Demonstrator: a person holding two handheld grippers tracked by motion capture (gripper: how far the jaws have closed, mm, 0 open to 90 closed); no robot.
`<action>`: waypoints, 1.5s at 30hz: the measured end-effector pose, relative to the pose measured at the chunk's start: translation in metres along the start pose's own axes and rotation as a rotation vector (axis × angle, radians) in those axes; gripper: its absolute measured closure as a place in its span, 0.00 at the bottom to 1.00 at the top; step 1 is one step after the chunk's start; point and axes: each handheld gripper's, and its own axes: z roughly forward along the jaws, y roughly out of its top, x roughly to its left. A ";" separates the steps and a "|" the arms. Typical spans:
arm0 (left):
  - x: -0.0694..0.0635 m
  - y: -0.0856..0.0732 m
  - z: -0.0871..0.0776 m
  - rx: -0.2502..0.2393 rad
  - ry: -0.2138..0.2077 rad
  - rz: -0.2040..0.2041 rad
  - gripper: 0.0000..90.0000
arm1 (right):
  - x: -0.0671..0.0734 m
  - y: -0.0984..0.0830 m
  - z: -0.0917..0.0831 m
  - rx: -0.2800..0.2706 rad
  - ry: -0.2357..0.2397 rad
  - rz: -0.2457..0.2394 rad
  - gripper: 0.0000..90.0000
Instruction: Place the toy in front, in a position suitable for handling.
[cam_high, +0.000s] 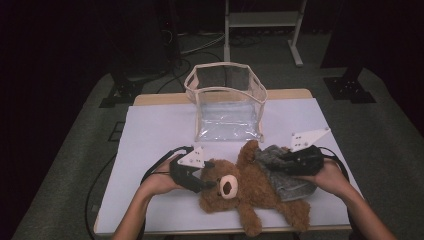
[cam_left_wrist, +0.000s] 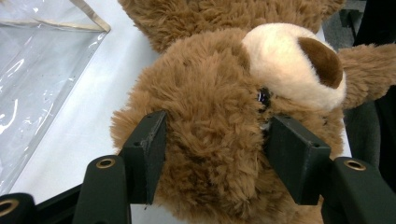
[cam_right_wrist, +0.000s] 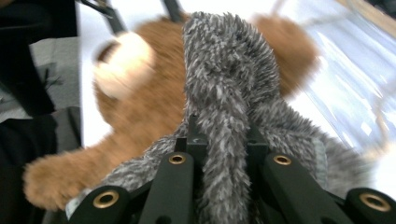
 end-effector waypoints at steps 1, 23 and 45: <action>0.000 0.000 0.000 0.001 0.001 0.002 0.43 | 0.003 0.004 0.004 0.011 0.004 -0.024 0.86; -0.002 0.000 -0.001 0.006 -0.004 0.001 0.43 | 0.008 -0.004 -0.003 0.072 -0.020 -0.006 0.62; -0.005 -0.004 0.000 -0.028 -0.009 -0.007 0.44 | 0.010 0.046 0.068 0.172 -0.004 -0.083 0.90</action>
